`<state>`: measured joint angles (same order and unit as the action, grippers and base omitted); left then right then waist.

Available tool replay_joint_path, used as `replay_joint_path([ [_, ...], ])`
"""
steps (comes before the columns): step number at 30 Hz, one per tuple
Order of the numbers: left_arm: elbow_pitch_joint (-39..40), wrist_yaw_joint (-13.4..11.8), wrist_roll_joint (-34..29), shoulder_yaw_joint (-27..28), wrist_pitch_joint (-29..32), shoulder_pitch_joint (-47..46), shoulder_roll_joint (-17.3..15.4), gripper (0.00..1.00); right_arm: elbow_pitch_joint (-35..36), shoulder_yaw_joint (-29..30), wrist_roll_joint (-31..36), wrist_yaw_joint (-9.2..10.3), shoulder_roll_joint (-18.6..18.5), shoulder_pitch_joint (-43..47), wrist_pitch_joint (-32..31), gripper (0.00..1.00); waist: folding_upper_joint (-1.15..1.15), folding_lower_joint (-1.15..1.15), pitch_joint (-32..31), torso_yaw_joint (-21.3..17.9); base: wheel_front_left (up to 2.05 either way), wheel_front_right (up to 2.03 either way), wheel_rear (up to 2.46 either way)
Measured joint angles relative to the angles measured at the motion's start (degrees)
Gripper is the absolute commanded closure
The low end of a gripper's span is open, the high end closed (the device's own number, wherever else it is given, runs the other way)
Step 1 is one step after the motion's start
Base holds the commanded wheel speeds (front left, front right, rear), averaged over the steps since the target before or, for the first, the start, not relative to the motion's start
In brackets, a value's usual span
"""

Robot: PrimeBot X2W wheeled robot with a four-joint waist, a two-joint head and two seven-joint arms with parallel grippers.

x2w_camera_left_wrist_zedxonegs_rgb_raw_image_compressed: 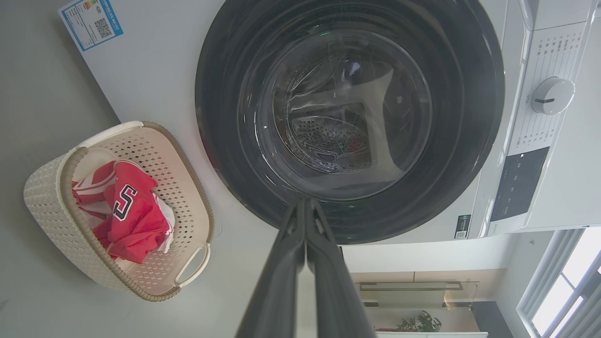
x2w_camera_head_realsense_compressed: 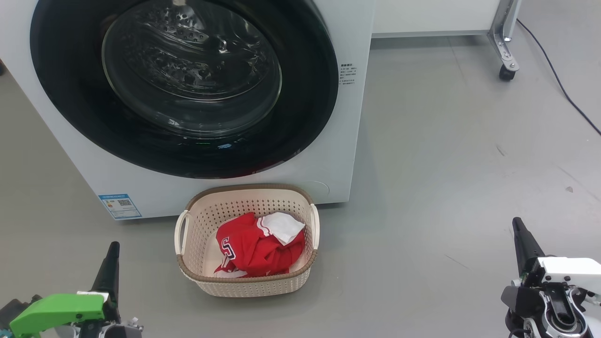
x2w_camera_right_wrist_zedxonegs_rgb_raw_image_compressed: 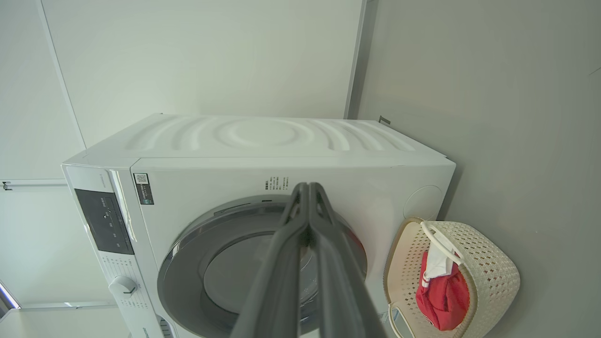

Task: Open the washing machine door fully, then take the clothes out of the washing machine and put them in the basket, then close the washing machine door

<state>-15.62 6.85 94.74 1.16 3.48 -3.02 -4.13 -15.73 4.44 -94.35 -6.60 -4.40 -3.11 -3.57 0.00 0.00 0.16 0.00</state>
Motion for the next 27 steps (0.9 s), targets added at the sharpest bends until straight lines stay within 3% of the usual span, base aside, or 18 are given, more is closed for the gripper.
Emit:
replay_joint_path([
  [27, -0.27, 0.01, 0.0, 0.19, 0.02, -0.08, 0.0, 1.0, -0.3, 0.11, 0.0, -0.07, 0.02, -0.01, -0.01, 1.0, 0.0, 0.0, -0.01, 0.0, 0.0, 0.0, 0.0],
])
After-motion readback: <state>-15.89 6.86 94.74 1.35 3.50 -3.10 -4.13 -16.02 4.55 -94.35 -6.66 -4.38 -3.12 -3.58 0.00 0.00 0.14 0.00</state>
